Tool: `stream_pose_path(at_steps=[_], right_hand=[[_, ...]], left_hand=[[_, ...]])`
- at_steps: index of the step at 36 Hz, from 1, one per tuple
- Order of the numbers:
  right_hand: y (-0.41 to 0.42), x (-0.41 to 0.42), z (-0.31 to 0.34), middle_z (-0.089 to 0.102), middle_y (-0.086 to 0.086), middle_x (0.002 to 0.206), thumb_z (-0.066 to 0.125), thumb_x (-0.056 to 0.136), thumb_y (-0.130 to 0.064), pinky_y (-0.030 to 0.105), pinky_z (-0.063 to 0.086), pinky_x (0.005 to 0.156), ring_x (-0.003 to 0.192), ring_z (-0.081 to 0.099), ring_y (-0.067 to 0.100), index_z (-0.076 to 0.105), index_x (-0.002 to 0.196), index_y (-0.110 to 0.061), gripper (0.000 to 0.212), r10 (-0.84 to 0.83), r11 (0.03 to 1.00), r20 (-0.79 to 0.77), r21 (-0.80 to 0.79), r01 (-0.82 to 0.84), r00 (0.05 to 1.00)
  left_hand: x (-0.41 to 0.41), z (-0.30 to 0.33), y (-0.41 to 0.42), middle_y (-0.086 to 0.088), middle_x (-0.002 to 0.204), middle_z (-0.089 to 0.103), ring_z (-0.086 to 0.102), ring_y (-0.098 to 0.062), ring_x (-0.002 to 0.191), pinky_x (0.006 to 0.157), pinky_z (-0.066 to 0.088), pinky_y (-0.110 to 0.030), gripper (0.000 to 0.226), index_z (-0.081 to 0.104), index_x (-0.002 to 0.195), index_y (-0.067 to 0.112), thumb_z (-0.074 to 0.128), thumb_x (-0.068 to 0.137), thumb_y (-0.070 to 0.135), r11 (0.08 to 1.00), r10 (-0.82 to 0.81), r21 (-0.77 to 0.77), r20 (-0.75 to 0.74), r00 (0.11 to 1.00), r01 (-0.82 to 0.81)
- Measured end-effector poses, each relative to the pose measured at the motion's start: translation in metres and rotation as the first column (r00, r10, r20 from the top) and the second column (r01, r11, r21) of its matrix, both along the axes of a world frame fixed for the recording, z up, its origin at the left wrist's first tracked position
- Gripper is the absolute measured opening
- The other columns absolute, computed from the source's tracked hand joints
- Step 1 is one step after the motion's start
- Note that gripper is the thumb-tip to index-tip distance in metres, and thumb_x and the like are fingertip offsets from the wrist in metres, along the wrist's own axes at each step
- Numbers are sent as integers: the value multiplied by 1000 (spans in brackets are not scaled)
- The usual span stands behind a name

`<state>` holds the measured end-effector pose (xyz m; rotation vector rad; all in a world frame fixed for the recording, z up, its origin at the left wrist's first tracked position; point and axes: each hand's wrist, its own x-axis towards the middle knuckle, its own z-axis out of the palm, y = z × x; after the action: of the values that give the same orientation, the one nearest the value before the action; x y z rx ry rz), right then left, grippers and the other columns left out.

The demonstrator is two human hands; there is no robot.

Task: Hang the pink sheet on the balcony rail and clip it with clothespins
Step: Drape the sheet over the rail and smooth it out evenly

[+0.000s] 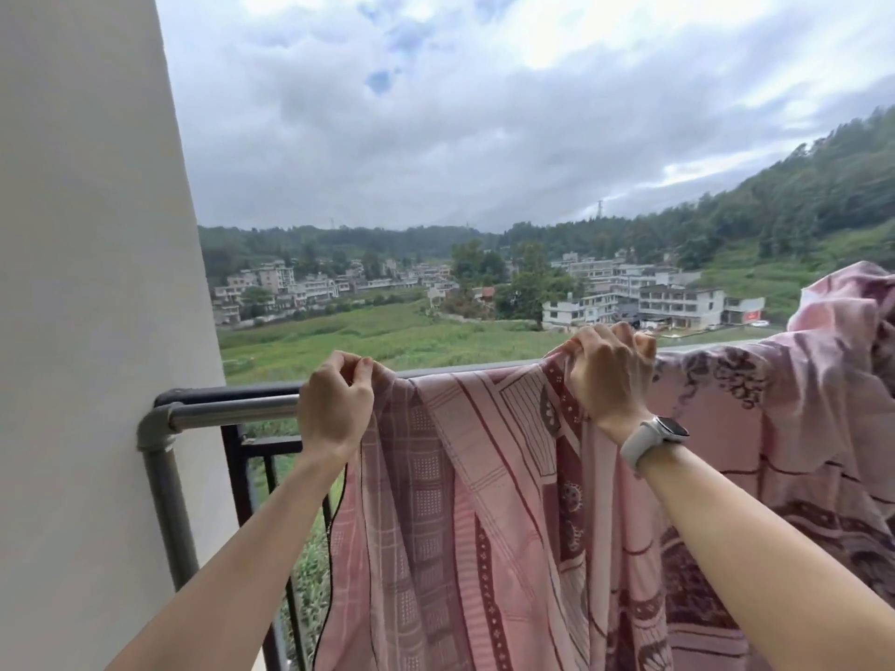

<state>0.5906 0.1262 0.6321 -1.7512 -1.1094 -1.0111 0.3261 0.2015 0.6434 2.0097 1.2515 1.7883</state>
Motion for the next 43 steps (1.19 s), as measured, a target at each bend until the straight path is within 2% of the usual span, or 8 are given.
stream_pose_path(at_steps=[7, 11, 15, 20, 27, 32, 38, 43], right_hand=[[6, -38, 14, 64, 8, 107, 54, 83, -12, 45, 27, 94, 102, 52, 28, 67, 97, -13, 20, -5, 985, -16, -173, 3, 1000], [21, -104, 14, 64, 5, 108, 55, 86, -19, 42, 31, 95, 101, 54, 25, 67, 99, -14, 19, 333, 935, 100, -163, -314, 938], [42, -167, 2, 59, 3, 120, 48, 92, -27, 35, 32, 97, 111, 51, 22, 56, 122, -18, 32, 568, 788, 70, -335, -517, 820], [61, -179, -8, 67, 3, 106, 33, 93, -43, 36, 40, 82, 99, 59, 25, 60, 116, -26, 40, 549, 798, 132, -377, -471, 825], [71, -183, -1, 70, 0, 76, 67, 78, -9, 34, 42, 73, 75, 60, 23, 71, 82, -17, 10, 438, 893, 188, -207, -400, 879], [81, -212, 15, 68, 1, 82, 68, 75, -5, 37, 41, 75, 80, 57, 24, 71, 85, -15, 15, 422, 906, 197, -109, -408, 885], [90, -245, 12, 67, -1, 98, 46, 92, -33, 38, 37, 87, 97, 54, 20, 69, 92, -16, 28, 593, 785, 261, -399, -474, 762], [95, -246, -1, 66, 1, 96, 51, 91, -32, 41, 40, 85, 94, 57, 23, 67, 99, -18, 23, 579, 803, 249, -341, -490, 776]], left_hand=[[-39, -2, 14, -5, 78, 67, 58, -21, 72, 64, 43, -28, 18, 67, 82, 9, 58, 88, 23, 995, 72, -65, -35, 997, -74], [-56, -4, 17, -4, 78, 70, 63, -24, 76, 72, 52, -37, 18, 69, 81, 13, 59, 87, 27, 995, 43, -82, -82, 996, -50], [-65, -2, 18, -4, 77, 68, 62, -23, 76, 72, 51, -34, 16, 69, 82, 11, 59, 88, 22, 997, -13, -81, -65, 998, 8], [-102, 9, 33, -3, 80, 64, 62, -25, 80, 71, 46, -28, 17, 67, 89, 9, 56, 89, 22, 986, 74, -158, 193, 978, -44], [-129, 5, 44, -3, 84, 63, 56, -18, 79, 71, 42, -25, 20, 66, 93, 6, 54, 91, 22, 991, 130, -54, 213, 968, -121], [-147, 20, 57, 0, 83, 62, 57, -17, 79, 72, 45, -27, 17, 66, 89, 9, 56, 90, 23, 992, 117, 10, 318, 941, -127], [-193, -1, 86, -4, 87, 64, 60, -24, 87, 81, 49, -35, 14, 64, 86, 12, 57, 88, 24, 976, 93, -217, 259, 961, -36], [-213, -37, 87, -5, 93, 65, 61, -21, 92, 75, 43, -23, 6, 59, 85, 17, 64, 84, 22, 960, -24, -250, 373, 928, 126]])
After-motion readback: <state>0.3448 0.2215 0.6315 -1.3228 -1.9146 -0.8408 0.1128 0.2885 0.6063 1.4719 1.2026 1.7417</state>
